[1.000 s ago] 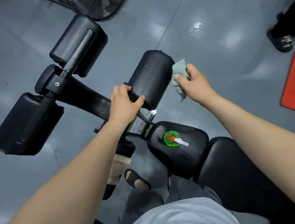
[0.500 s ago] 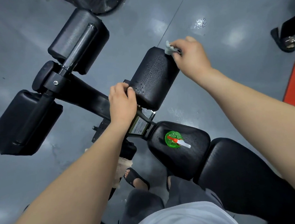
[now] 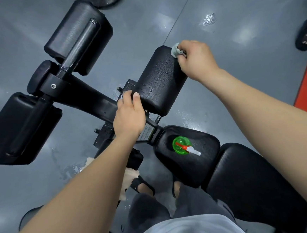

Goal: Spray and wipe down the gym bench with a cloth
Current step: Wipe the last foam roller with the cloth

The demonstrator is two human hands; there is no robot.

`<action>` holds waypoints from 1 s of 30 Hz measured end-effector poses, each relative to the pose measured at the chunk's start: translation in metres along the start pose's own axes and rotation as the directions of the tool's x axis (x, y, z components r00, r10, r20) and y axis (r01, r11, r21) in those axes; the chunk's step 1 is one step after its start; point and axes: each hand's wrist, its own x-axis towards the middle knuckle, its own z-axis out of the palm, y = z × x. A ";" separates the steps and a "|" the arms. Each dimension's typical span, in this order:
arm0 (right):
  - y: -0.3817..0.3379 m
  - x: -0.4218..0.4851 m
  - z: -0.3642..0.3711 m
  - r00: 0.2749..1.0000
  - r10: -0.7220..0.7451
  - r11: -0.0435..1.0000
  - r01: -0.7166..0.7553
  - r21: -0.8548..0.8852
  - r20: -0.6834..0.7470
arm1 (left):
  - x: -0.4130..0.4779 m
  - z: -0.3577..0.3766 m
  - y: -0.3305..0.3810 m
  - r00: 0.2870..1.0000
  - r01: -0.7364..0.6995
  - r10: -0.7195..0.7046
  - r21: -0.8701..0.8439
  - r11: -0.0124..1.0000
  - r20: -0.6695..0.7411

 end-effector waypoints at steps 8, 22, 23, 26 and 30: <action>0.001 -0.015 0.002 0.998 -0.061 0.995 0.058 0.083 0.033 | 0.002 0.000 0.000 1.000 -0.027 0.027 0.005 1.000 -0.012; -0.013 -0.050 0.020 0.978 -0.183 0.970 0.163 0.180 0.099 | 0.009 0.004 -0.003 0.999 -0.051 0.051 0.006 0.999 -0.017; -0.015 -0.054 0.022 0.977 -0.186 0.968 0.165 0.187 0.104 | 0.008 0.004 -0.004 0.999 -0.048 0.048 0.006 0.999 -0.016; -0.022 -0.066 0.025 0.971 -0.214 0.958 0.187 0.217 0.108 | 0.006 0.004 -0.004 0.999 -0.047 0.047 0.001 0.999 -0.013; -0.031 -0.079 0.033 0.961 -0.254 0.948 0.225 0.224 0.107 | 0.006 0.003 -0.004 0.998 -0.062 0.062 0.014 0.998 -0.020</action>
